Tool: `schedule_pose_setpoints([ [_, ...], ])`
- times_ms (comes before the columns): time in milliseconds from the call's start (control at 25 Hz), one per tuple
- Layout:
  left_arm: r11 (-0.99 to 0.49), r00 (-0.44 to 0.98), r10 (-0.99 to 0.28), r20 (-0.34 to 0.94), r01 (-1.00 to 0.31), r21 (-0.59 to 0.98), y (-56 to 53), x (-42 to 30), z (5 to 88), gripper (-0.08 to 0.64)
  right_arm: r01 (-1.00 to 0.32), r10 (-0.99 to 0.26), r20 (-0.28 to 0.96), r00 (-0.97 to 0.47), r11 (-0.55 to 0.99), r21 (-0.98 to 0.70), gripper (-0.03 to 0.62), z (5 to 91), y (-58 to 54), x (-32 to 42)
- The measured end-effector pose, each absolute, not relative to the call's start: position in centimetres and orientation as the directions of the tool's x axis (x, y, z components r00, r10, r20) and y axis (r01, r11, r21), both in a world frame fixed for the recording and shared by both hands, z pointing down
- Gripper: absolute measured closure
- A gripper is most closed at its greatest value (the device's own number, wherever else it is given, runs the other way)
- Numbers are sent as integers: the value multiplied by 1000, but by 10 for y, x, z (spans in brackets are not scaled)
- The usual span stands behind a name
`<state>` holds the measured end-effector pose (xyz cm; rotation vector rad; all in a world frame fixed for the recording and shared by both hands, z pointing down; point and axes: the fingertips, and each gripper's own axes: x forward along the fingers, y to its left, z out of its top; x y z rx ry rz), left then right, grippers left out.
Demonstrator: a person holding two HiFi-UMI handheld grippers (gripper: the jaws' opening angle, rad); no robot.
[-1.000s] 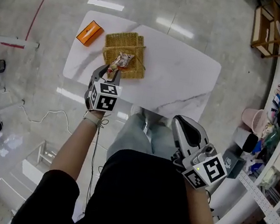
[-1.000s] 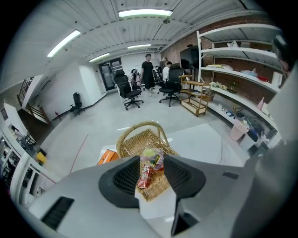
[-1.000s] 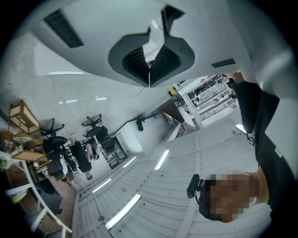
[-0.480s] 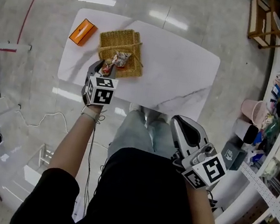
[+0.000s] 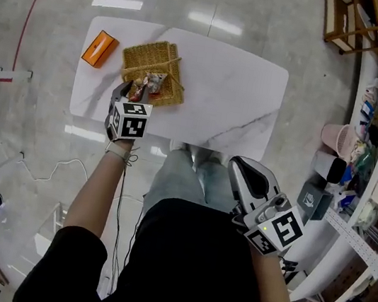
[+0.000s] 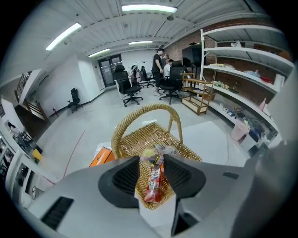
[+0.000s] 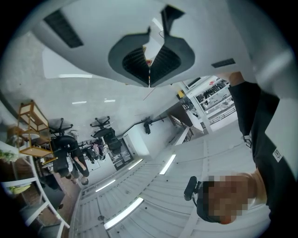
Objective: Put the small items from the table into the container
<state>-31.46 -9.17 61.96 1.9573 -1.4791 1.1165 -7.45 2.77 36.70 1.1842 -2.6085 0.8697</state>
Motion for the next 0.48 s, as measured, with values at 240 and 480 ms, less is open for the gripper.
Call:
schedule_pose_setpoints([
  [240,-353,120,-586,802,-928,-119,-98,-311,618,399,-739,-655,356,-666,513,-437,580,364,29,-74],
  [480,-366,127,-590,797,-922,-124,-101,-307,618,398,-745,-660,360,-660,509,-431,580,365,31,-72],
])
